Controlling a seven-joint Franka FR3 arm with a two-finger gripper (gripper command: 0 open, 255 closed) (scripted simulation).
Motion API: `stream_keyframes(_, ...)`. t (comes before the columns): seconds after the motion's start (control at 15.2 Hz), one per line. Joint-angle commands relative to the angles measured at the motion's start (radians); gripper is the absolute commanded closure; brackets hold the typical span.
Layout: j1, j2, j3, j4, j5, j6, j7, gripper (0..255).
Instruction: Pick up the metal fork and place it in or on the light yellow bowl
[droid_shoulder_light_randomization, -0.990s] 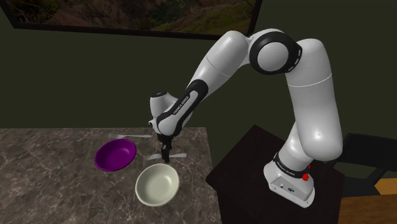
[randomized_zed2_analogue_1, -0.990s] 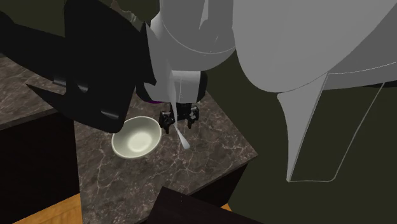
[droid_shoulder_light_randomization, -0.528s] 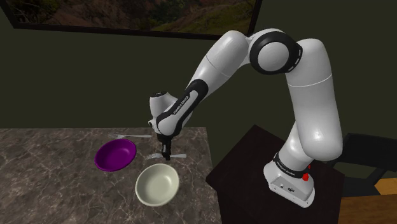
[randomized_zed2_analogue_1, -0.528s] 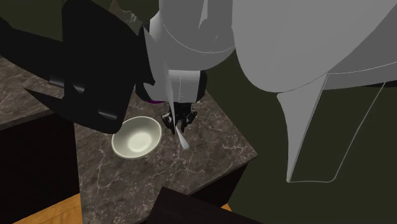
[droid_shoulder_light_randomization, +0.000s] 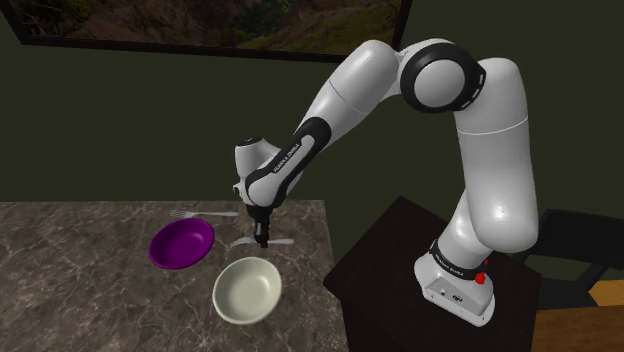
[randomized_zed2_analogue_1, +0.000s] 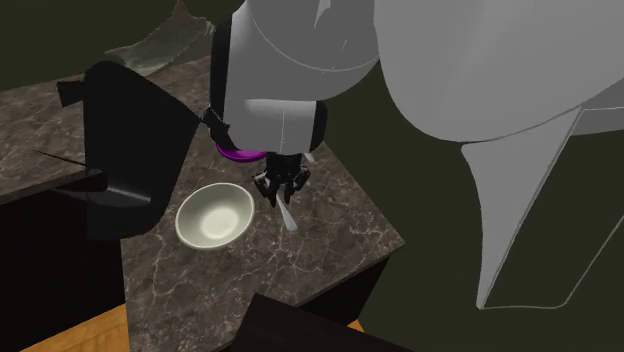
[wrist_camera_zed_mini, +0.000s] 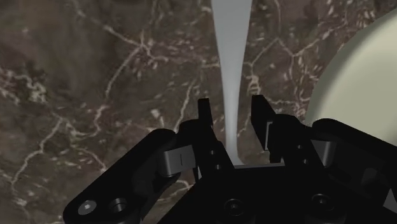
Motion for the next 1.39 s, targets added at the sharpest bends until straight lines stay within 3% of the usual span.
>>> stream_keyframes(0.0, -0.001, -0.023, 0.003, -0.004, 0.003, -0.019, 0.002, 255)
stream_keyframes(1.19, -0.02, -0.203, 0.022, -0.003, 0.029, -0.197, 0.009, 255)
stream_keyframes(1.32, 0.009, -0.207, 0.039, -0.02, 0.033, -0.177, 0.049, 255)
